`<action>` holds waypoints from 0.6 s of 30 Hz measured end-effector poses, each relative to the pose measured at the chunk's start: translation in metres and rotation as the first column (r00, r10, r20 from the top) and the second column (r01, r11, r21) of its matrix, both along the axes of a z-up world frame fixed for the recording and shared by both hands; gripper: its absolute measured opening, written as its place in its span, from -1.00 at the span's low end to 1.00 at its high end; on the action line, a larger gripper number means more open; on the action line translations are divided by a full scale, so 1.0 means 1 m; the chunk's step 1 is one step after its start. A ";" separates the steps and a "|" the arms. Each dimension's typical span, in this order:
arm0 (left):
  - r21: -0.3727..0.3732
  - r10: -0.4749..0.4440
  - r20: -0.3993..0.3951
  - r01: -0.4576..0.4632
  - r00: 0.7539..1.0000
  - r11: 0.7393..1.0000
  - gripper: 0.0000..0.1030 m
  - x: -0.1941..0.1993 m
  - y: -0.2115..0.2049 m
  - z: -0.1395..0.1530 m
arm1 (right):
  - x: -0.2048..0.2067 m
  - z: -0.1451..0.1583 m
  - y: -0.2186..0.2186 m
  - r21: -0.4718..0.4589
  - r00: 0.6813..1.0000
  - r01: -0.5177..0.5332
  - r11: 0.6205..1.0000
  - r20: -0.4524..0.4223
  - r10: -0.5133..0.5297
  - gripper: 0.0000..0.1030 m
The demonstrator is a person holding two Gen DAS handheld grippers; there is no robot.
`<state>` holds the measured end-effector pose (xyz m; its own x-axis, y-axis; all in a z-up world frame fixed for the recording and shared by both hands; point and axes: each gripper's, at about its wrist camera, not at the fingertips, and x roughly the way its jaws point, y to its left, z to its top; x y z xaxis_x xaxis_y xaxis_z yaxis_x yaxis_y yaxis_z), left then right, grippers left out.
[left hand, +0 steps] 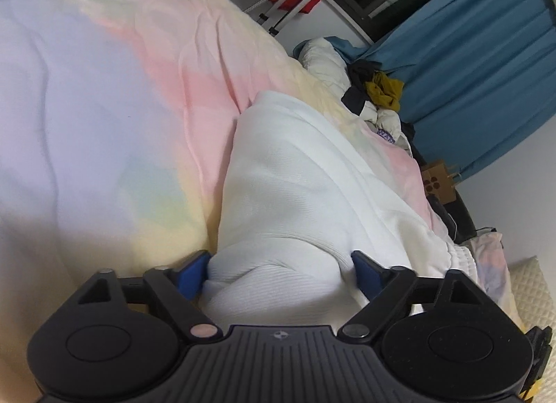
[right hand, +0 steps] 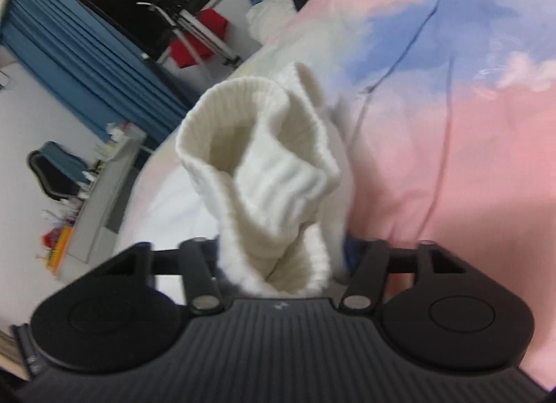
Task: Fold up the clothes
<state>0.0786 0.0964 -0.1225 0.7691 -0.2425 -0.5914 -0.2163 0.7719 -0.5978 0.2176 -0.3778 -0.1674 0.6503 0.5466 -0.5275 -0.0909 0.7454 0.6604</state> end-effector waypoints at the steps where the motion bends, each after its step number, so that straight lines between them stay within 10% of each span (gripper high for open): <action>1: 0.023 -0.013 0.002 0.013 1.000 1.000 0.26 -0.001 -0.002 0.004 | -0.003 0.004 0.000 -0.001 1.000 0.005 1.000 0.014 -0.005 -0.07; 6: 0.018 -0.030 0.039 0.029 0.999 0.999 -0.16 -0.006 -0.006 0.039 | -0.019 0.037 0.004 0.032 0.993 0.004 0.999 0.119 -0.008 -0.20; 18: 0.073 -0.140 0.257 0.125 0.956 0.989 -0.24 0.053 -0.096 0.181 | -0.016 0.122 -0.083 0.298 0.930 0.072 0.952 0.324 -0.172 -0.22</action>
<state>0.1314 0.0001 0.0586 0.8615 -0.3249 -0.3902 0.0477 0.8168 -0.5749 0.2013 -0.4607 -0.0457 0.8342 0.5424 -0.1000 -0.2686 0.5579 0.7852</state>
